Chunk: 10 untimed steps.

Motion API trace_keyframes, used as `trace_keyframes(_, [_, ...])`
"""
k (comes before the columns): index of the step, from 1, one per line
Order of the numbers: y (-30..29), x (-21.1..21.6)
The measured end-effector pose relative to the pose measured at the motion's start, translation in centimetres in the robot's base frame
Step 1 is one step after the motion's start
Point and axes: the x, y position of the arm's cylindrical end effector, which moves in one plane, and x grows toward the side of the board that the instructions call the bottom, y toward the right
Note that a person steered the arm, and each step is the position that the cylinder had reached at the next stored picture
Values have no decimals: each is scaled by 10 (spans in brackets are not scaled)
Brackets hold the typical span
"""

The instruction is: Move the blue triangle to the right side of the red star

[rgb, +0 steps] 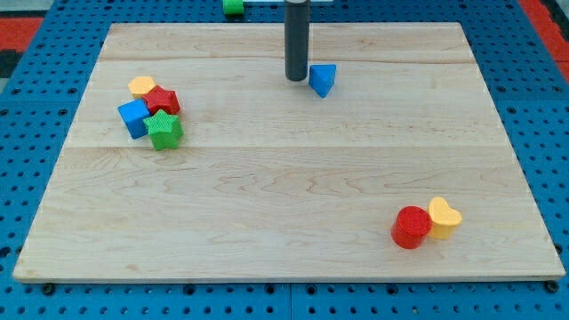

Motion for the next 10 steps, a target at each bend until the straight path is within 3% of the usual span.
trace_keyframes(1, [9, -34])
trace_keyframes(2, [89, -23])
trace_keyframes(3, [82, 9])
trace_keyframes(5, [-37, 41])
trace_keyframes(7, [35, 19])
trace_keyframes(8, [3, -3])
trace_keyframes(10, [-139, 37])
